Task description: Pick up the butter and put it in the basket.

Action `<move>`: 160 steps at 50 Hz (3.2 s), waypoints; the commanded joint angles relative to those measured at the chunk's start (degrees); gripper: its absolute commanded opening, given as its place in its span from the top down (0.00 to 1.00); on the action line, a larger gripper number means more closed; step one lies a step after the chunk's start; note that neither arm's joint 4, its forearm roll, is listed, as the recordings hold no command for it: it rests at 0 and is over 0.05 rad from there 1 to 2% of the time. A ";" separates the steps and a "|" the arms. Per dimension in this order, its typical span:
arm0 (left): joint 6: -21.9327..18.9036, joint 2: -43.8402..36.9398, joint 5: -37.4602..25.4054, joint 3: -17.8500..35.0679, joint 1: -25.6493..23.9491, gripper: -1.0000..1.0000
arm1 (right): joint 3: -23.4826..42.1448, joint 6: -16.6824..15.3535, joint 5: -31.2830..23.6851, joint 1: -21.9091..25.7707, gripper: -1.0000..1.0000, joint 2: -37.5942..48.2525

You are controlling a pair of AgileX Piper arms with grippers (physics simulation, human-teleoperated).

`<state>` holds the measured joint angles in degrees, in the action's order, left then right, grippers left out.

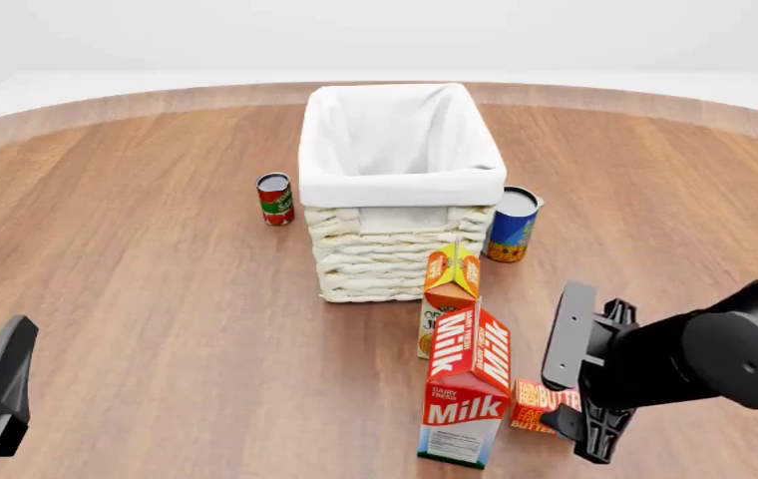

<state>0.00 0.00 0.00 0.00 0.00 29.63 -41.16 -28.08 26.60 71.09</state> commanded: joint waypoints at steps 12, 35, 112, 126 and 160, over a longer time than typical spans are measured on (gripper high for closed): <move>0.00 0.00 0.00 0.00 0.00 0.00 | -1.36 0.67 3.46 0.36 0.00 2.39; 0.00 0.00 0.00 0.00 0.00 0.00 | -3.61 1.97 7.84 0.97 0.00 4.97; 0.00 0.00 0.00 0.00 0.00 0.00 | 13.43 -4.49 -15.23 -6.41 1.00 -12.44; 0.00 0.00 0.00 0.00 0.00 0.00 | 19.19 0.50 -16.07 -6.74 1.00 -8.65; 0.00 0.00 0.00 0.00 0.00 0.00 | 48.82 15.20 -25.55 6.93 1.00 -12.69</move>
<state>0.00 0.00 0.00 0.00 0.00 69.53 -29.76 -52.19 31.34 59.10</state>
